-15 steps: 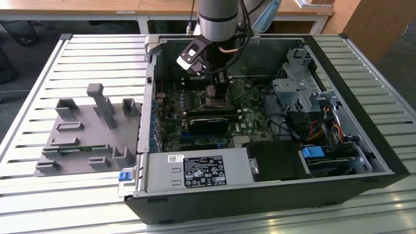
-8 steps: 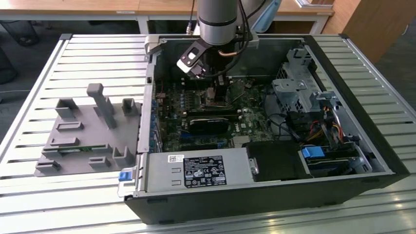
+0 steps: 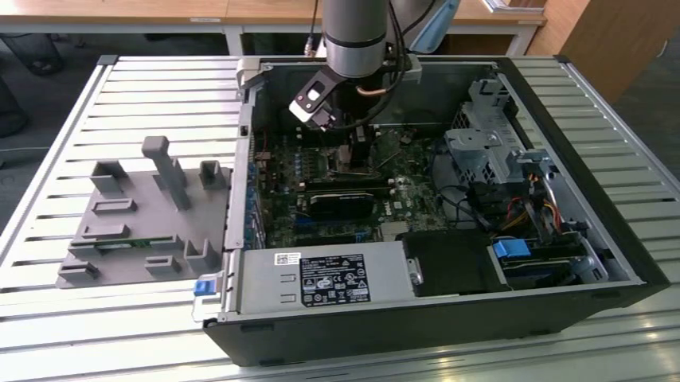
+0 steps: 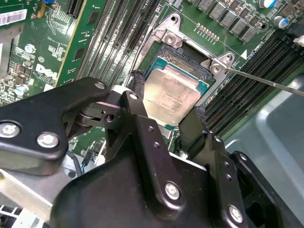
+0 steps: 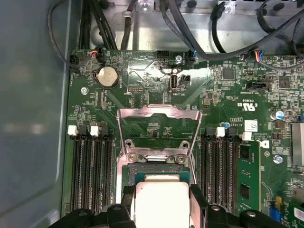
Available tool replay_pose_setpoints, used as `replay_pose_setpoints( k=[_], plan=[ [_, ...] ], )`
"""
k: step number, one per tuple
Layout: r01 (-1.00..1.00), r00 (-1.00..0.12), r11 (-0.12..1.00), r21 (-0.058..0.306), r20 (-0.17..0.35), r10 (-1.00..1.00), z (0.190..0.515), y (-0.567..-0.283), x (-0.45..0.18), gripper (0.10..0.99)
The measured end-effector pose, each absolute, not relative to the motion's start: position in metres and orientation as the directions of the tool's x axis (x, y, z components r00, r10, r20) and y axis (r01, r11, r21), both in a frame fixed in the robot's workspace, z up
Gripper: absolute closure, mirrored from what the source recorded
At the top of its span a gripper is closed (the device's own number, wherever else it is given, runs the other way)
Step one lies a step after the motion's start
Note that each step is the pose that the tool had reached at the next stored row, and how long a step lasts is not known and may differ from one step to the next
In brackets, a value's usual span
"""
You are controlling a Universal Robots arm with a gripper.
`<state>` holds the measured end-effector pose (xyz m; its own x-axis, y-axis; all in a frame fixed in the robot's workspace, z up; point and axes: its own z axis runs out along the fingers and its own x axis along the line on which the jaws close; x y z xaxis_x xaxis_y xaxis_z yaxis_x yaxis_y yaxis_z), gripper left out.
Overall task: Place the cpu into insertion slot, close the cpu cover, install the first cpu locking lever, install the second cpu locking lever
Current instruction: 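Place the cpu into insertion slot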
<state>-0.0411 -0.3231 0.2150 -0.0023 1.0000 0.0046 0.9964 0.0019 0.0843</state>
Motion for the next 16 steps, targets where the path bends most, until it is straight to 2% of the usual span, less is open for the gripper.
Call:
replay_pose_setpoints(
  k=[16],
  plan=[
    [0.996,-0.001,0.001,0.084,0.004,1.0,0.2,-0.319,-0.042,0.545]
  ],
)
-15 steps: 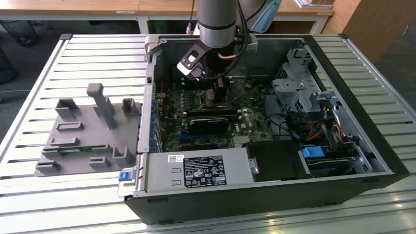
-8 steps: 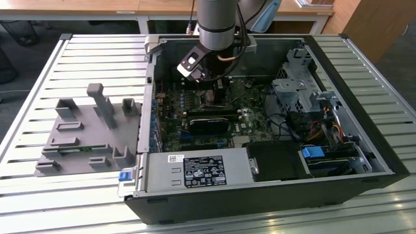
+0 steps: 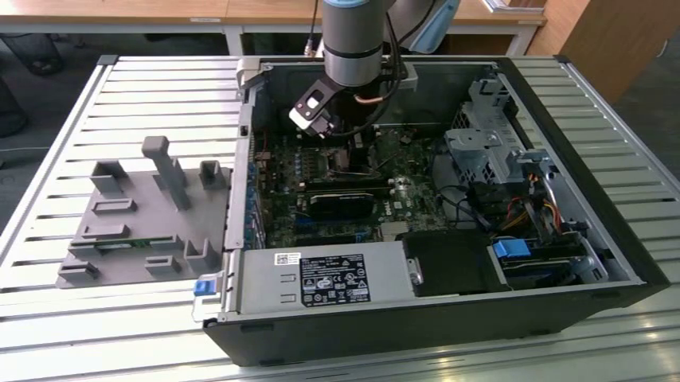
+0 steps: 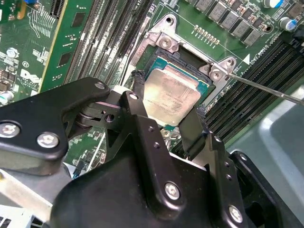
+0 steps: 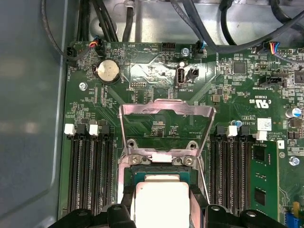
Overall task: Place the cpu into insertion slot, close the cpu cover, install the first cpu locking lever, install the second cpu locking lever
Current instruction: 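Place the cpu into insertion slot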
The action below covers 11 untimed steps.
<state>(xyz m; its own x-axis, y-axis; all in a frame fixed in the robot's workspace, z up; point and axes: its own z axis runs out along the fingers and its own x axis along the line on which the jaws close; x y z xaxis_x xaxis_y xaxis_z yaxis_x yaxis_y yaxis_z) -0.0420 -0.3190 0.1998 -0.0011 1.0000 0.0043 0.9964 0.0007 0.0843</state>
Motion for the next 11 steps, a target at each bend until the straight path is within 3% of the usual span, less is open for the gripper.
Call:
replay_pose_setpoints(
  k=[11],
  plan=[
    [0.996,0.008,-0.008,0.084,0.002,1.0,0.1944,-0.319,-0.042,0.545]
  ],
)
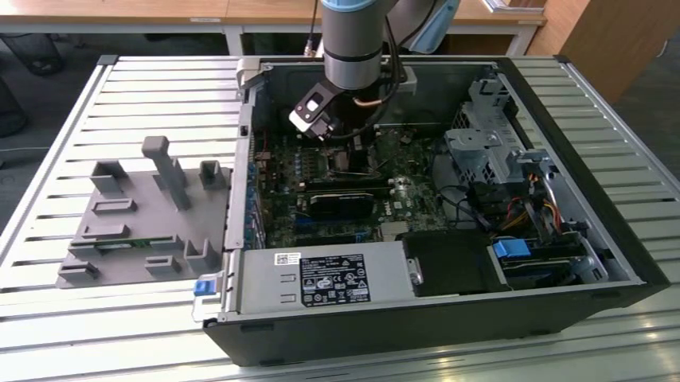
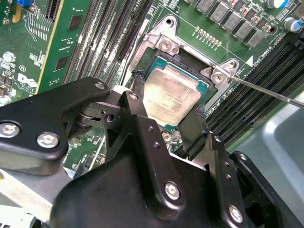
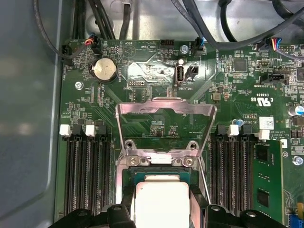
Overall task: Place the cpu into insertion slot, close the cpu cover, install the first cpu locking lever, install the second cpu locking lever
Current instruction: 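Place the cpu into insertion slot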
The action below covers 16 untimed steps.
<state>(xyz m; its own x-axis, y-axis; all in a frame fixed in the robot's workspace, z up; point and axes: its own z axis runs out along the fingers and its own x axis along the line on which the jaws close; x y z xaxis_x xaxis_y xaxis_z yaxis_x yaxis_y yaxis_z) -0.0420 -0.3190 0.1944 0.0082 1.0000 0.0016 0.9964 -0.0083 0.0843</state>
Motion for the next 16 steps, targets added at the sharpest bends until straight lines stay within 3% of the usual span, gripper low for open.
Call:
replay_pose_setpoints(
  k=[14,15,16],
  plan=[
    [0.996,0.008,-0.008,0.084,0.0,1.0,0.1921,-0.3185,-0.042,0.537],
    [0.996,0.008,-0.008,0.084,0.0,1.0,0.1921,-0.3185,-0.042,0.475],
    [0.996,0.008,-0.008,0.084,0.0,1.0,0.1921,-0.3185,-0.042,0.475]
  ],
)
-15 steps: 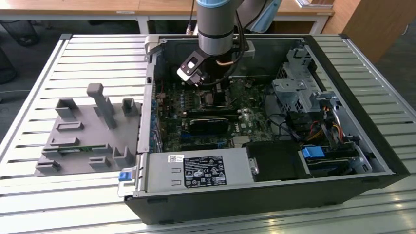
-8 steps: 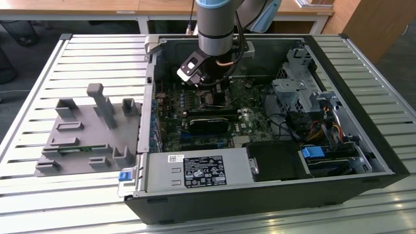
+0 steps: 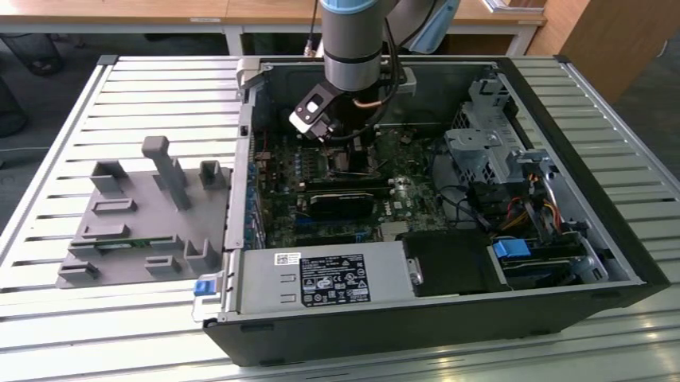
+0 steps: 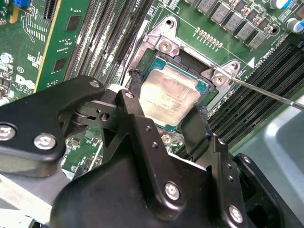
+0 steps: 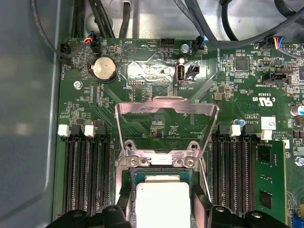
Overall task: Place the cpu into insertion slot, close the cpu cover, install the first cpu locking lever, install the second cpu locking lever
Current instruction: 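Place the cpu into insertion slot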
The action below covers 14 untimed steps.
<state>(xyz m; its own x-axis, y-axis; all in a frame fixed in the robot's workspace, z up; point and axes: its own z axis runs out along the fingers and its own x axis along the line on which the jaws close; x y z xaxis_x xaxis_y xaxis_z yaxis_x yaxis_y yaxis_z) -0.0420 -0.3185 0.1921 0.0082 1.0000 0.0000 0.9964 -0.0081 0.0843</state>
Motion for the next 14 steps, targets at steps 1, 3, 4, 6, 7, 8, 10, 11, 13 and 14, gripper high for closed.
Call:
replay_pose_setpoints(
  k=[1,3,4,6,7,8,10,11,13,14],
  plan=[
    [0.996,0.008,-0.008,0.084,0.0,1.0,0.1921,-0.3185,-0.042,0.475],
    [0.996,0.008,-0.008,0.084,0.0,1.0,0.1921,-0.3185,-0.042,0.475],
    [0.996,0.008,-0.008,0.084,0.0,1.0,0.1921,-0.3183,-0.042,0.475],
    [0.996,0.009,-0.008,0.084,0.0,1.0,0.1921,-0.3172,-0.0421,0.475],
    [0.996,0.009,-0.008,0.084,0.0,1.0,0.1921,-0.3166,-0.042,0.475],
    [0.996,0.009,-0.009,0.084,0.0,1.0,0.192,-0.3161,-0.042,0.475],
    [0.996,0.011,-0.011,0.084,0.0,1.0,0.1919,-0.3153,-0.042,0.475],
    [0.996,0.012,-0.012,0.084,0.0,1.0,0.1918,-0.3151,-0.042,0.475],
    [0.996,0.013,-0.013,0.084,0.0,1.0,0.1918,-0.3151,-0.042,0.475],
    [0.996,0.013,-0.013,0.084,0.0,1.0,0.1919,-0.3151,-0.0421,0.475]
  ],
)
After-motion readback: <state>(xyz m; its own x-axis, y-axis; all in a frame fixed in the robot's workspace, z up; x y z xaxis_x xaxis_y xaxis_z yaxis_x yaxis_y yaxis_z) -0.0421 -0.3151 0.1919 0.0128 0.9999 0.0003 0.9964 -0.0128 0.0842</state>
